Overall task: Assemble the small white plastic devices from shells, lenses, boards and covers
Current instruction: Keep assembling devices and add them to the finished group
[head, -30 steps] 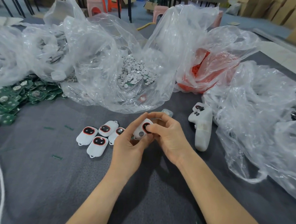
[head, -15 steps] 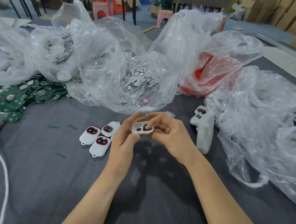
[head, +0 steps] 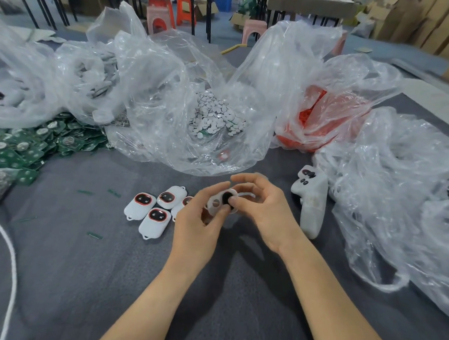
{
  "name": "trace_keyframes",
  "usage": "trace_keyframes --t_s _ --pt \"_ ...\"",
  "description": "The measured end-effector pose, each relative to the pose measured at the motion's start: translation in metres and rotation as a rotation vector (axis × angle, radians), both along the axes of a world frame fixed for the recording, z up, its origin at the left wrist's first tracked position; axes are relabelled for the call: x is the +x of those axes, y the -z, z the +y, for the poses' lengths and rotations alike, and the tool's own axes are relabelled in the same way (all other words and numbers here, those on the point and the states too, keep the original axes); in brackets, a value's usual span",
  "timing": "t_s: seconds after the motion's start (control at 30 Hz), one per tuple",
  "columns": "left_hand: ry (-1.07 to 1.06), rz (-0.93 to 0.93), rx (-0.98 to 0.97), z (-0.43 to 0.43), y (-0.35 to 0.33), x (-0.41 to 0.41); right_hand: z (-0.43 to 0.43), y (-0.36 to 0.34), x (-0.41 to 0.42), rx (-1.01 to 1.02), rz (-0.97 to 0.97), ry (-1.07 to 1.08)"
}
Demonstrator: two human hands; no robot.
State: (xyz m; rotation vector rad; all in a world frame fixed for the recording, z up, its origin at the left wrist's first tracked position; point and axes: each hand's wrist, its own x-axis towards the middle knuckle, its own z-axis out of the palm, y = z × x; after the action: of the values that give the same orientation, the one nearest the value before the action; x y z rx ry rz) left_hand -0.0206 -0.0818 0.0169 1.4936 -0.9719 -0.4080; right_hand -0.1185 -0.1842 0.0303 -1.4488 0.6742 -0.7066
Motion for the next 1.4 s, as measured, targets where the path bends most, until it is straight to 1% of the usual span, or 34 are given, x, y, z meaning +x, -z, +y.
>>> trace_keyframes --t_s 0.13,0.33,0.43,0.6,0.73,0.87,1.0,1.17,1.3,1.4 --pt "-0.006 0.016 -0.018 -0.0001 0.0017 0.0019 0.0009 0.0000 0.0003 0.006 0.056 -0.006" --pt "-0.032 0.152 -0.016 -0.0023 0.0037 0.0038 0.0020 -0.0014 0.0017 0.082 0.014 -0.026" --pt "-0.017 0.169 -0.007 -0.0017 0.0021 0.0042 0.0018 -0.0007 0.0020 0.129 -0.024 -0.065" --pt "-0.065 0.095 0.025 -0.0024 0.0052 0.0024 0.0026 0.0025 0.0041 0.083 0.020 -0.044" --pt "-0.100 0.022 0.037 -0.0026 0.0063 0.0011 0.0021 0.0036 0.0048 0.091 0.020 -0.025" --pt "-0.102 0.045 0.042 -0.0027 0.0049 0.0005 0.0025 0.0018 0.0050 0.095 0.004 -0.025" --pt "-0.099 0.099 0.013 -0.0020 0.0027 -0.0010 0.0041 0.0024 0.0063 0.151 -0.047 -0.026" --pt "-0.122 0.042 -0.004 -0.0024 0.0007 -0.0024 0.0040 0.0054 0.0077 0.226 -0.083 -0.022" --pt "-0.144 -0.020 0.027 -0.0026 0.0031 -0.0010 0.0027 0.0072 0.0066 0.229 -0.061 -0.014" --pt "-0.153 -0.025 0.037 -0.0028 0.0040 -0.0001 0.0028 0.0062 0.0060 0.239 -0.057 -0.023"
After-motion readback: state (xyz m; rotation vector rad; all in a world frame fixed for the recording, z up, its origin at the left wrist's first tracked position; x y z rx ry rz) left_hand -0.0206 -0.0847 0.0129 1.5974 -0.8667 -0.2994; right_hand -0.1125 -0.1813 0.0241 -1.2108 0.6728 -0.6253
